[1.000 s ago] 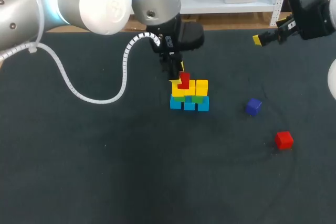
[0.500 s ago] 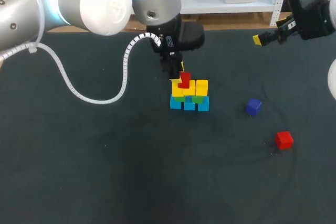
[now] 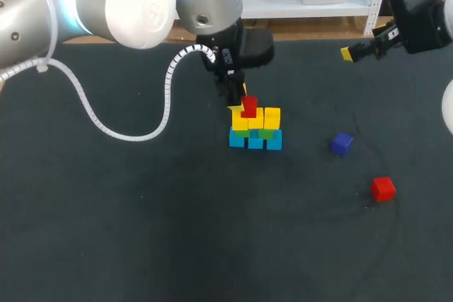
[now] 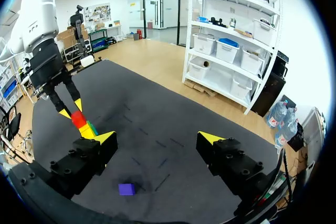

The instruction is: Place the blue cubes, place green cubes on the blue cubes, place the yellow cubes on the green cubes, then place the red cubes on the yellow cubes, and place purple cube on the red cubes.

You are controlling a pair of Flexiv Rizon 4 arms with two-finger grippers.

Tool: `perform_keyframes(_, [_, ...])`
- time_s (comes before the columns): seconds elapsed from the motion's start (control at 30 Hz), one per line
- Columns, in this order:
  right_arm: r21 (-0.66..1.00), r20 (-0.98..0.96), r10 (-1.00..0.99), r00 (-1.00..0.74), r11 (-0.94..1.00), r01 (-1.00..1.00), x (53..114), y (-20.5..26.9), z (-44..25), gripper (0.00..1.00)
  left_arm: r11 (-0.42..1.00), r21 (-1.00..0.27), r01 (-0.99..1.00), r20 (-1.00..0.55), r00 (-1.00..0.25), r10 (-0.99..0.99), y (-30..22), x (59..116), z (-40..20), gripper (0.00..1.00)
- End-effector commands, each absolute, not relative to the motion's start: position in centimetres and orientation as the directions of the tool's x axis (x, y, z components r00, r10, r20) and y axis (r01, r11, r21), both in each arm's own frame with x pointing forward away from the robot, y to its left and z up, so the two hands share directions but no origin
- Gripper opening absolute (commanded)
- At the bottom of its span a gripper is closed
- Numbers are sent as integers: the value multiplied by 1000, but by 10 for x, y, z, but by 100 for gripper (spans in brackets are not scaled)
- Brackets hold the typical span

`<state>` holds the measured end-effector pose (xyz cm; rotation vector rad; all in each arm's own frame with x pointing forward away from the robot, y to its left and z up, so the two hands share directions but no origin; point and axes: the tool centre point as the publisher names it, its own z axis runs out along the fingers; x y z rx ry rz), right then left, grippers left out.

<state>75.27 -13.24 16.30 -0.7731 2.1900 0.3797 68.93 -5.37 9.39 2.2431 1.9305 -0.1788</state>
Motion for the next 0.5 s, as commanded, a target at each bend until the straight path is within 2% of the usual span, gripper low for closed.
perform_keyframes(0.03, [21, -750, -407, -522, 773, -634, 752, -132, 163, 100, -141, 57, 988, -206, 149, 967, -51, 687, 97, 77])
perform_keyframes(0.07, [21, -750, -407, -522, 773, -634, 752, -132, 163, 100, -144, 56, 988, -203, 153, 967, -51, 686, 97, 100])
perform_keyframes(0.3, [21, -750, -407, -522, 773, -634, 752, -132, 163, 100, -88, 79, 993, -216, 103, 971, -44, 686, 103, 100])
perform_keyframes(0.5, [21, -750, -407, -522, 773, -634, 752, -132, 163, 100, 23, 115, 993, -283, 11, 959, -28, 686, 121, 100])
